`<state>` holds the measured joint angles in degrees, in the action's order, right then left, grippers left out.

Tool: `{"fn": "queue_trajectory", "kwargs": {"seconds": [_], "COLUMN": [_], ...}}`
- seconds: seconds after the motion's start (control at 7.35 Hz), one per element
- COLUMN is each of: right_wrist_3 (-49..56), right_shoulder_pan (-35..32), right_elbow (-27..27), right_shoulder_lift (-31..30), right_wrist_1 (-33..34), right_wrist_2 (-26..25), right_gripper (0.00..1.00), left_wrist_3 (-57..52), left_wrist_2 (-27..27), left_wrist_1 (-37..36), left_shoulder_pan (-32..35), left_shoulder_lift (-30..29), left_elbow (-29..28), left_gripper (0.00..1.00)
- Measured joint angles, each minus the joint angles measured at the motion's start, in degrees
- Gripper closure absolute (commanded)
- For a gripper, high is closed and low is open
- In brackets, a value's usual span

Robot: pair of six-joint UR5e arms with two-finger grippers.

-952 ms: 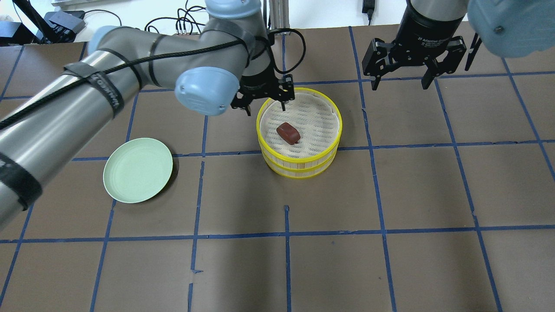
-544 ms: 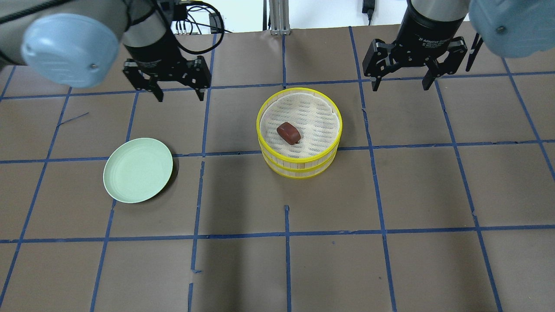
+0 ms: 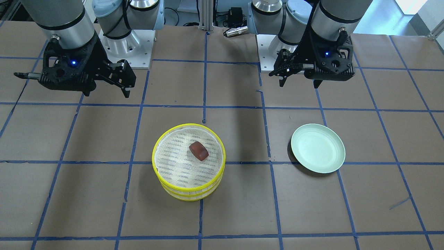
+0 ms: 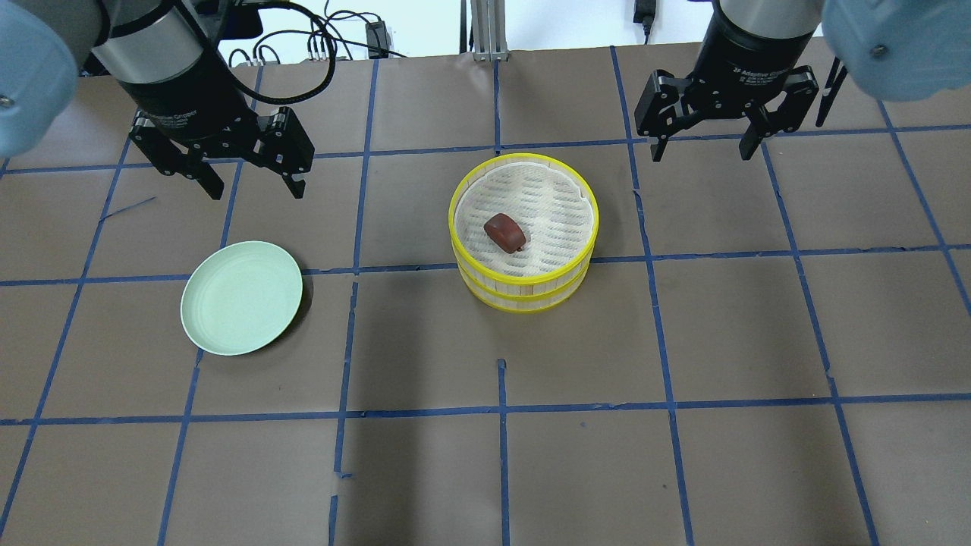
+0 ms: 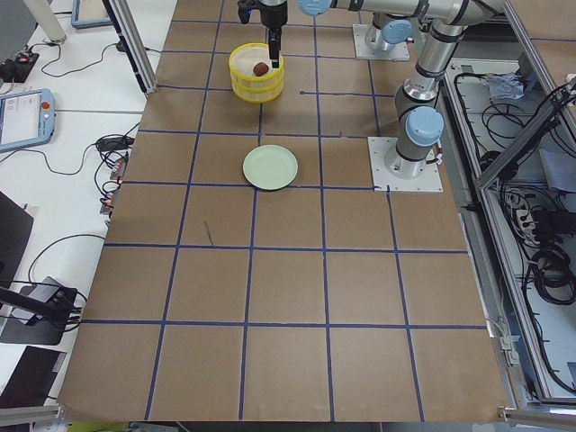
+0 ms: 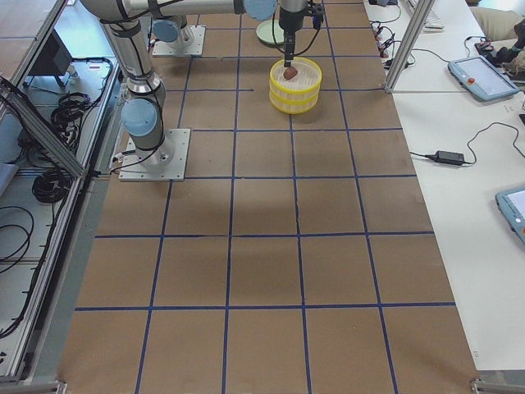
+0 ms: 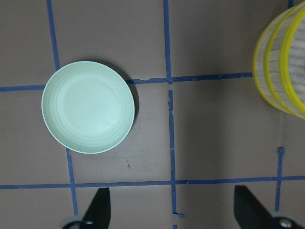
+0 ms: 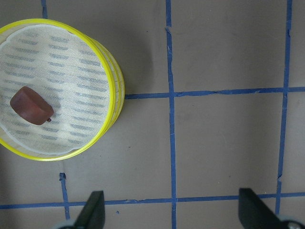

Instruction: Stack buns with steamer

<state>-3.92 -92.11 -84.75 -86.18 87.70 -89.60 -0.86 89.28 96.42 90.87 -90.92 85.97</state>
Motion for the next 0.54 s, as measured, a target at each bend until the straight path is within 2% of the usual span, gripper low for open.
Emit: {"fn": "queue_trajectory", "kwargs": {"seconds": [0.54], "right_wrist_3": [0.0], "right_shoulder_pan": [0.0], "right_elbow": [0.0], "right_shoulder_lift": [-0.1], "right_wrist_1": [-1.2], "right_wrist_2": [0.1], "right_gripper": [0.0], "left_wrist_3": [0.1], "left_wrist_2": [-2.6], "left_wrist_1": [-0.2], "left_shoulder_pan": [0.0], "left_shoulder_lift": [-0.3], "left_elbow": [0.2], "left_gripper": [0.05]}}
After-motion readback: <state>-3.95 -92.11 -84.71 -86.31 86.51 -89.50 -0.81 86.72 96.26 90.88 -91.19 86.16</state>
